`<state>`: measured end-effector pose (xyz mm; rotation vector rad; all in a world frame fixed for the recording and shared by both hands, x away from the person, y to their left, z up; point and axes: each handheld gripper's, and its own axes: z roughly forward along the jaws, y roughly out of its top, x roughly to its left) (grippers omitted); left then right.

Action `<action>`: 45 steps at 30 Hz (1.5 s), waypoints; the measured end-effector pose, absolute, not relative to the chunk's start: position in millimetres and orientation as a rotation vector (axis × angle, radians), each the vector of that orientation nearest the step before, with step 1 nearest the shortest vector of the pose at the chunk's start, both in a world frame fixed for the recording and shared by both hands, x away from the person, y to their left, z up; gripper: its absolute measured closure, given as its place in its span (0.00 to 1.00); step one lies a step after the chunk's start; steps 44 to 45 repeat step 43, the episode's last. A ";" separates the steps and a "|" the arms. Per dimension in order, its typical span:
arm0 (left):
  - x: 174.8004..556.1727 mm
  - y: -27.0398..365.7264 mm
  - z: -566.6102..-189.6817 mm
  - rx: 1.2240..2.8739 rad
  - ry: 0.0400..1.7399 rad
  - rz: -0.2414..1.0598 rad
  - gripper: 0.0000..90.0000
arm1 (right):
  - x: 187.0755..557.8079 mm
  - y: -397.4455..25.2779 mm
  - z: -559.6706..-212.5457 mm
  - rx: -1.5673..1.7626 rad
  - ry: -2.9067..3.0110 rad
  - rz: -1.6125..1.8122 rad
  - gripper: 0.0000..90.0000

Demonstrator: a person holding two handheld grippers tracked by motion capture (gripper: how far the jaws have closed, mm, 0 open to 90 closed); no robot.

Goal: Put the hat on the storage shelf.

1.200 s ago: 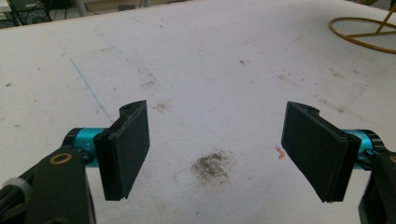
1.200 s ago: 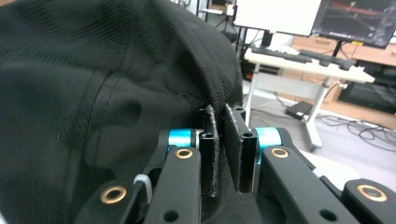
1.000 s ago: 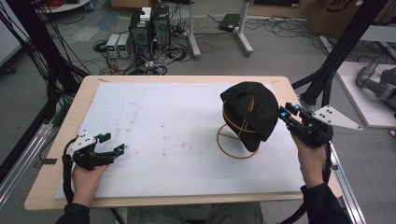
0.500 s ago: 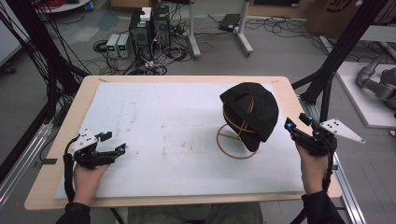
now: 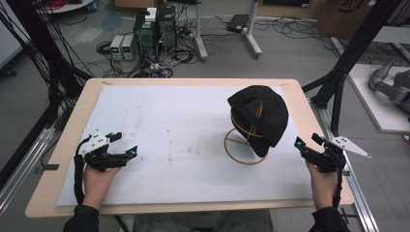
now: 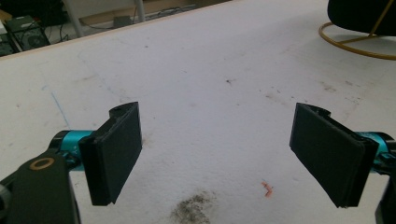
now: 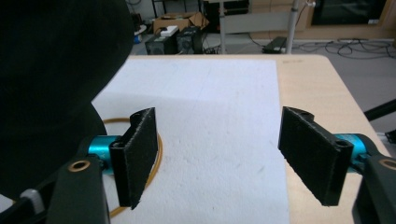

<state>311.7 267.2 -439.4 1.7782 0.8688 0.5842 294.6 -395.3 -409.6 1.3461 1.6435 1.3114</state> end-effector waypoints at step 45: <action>308.3 268.9 -441.5 1.809 0.919 0.568 0.17 | 306.4 -387.9 -424.5 1.362 1.732 1.239 0.29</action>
